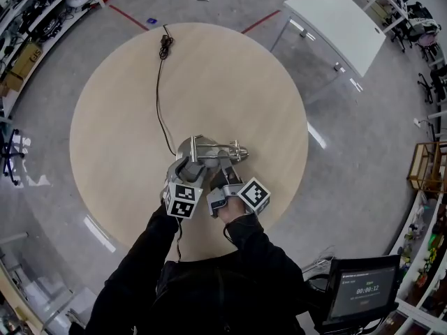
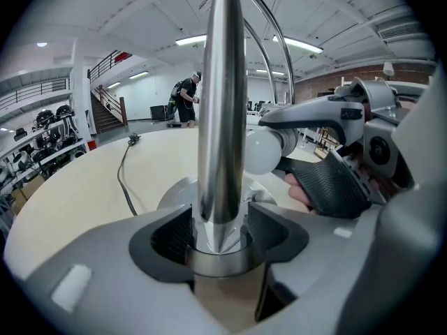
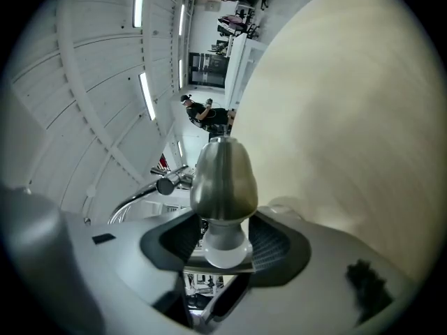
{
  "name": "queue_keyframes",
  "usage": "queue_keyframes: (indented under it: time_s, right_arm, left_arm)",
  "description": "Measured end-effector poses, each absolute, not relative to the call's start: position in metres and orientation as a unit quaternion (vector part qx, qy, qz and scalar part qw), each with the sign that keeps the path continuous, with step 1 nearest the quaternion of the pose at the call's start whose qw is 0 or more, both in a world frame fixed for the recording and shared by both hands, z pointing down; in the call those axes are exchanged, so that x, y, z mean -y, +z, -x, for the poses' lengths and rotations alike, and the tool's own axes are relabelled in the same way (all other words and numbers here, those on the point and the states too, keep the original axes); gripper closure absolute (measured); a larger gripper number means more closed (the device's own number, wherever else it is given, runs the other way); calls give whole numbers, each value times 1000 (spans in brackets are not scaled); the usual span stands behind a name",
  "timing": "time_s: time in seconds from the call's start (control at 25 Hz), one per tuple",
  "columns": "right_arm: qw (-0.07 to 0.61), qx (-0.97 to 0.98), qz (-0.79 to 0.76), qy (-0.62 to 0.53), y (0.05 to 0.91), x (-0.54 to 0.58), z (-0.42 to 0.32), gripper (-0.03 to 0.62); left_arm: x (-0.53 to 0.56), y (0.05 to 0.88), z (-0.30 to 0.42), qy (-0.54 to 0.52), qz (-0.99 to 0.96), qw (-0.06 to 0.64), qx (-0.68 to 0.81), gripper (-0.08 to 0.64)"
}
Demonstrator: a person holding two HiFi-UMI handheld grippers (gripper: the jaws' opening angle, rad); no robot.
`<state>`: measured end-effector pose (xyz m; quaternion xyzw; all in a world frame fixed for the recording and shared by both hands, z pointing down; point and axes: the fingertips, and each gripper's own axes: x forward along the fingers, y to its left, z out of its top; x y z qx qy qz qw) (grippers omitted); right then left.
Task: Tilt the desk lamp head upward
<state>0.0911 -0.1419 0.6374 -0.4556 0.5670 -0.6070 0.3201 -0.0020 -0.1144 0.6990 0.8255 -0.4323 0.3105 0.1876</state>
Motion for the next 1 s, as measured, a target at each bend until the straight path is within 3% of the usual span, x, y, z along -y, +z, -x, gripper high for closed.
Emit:
queue_keyframes:
  time_s: [0.6,1.0]
  right_arm:
    - [222,-654,548,-472,579,145,-149,390]
    - [107,-716,617,-309,515,160,-174,390]
  left_arm:
    - [112,700,2,311,-824,187,436,301]
    - [119,706,-1,311,-823,187,437,301]
